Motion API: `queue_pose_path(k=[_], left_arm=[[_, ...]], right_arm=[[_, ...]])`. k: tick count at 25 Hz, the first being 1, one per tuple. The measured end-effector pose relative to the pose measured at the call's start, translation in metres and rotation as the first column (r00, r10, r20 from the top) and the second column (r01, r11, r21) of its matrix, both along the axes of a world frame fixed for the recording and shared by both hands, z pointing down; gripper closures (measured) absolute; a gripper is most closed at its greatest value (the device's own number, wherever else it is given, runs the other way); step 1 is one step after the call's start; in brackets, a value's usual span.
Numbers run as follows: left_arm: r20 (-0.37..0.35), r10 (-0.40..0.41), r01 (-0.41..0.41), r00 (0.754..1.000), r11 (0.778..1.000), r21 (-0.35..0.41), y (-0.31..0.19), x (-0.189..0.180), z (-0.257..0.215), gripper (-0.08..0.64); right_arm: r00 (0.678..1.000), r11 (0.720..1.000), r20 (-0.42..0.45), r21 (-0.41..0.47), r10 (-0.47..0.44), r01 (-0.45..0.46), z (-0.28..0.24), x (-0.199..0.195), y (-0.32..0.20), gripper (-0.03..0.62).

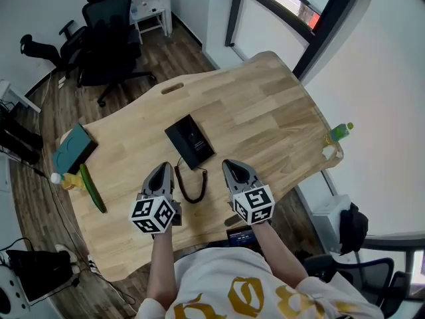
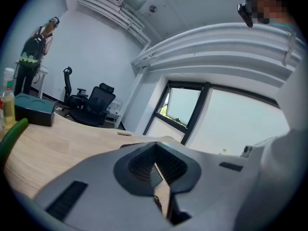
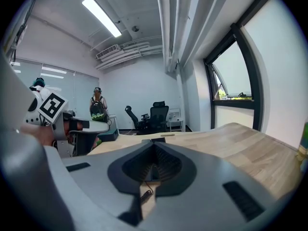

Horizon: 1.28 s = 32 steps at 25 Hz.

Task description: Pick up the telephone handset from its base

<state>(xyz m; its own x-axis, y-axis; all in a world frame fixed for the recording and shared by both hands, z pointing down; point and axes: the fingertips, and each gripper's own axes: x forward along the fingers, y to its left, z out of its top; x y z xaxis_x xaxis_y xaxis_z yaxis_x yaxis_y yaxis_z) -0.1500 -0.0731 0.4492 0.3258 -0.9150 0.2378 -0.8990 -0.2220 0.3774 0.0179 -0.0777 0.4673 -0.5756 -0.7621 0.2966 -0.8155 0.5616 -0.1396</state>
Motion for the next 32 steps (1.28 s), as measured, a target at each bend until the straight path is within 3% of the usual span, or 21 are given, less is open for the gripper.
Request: queue_pose_path(k=[32], left_arm=[[-0.036,-0.072,0.064,0.997,0.98,-0.188,-0.065,-0.009,0.089,0.554]], right_arm=[[0.999,0.984,-0.034,-0.177,-0.036,0.029,0.07,-0.006,-0.07,0.588]])
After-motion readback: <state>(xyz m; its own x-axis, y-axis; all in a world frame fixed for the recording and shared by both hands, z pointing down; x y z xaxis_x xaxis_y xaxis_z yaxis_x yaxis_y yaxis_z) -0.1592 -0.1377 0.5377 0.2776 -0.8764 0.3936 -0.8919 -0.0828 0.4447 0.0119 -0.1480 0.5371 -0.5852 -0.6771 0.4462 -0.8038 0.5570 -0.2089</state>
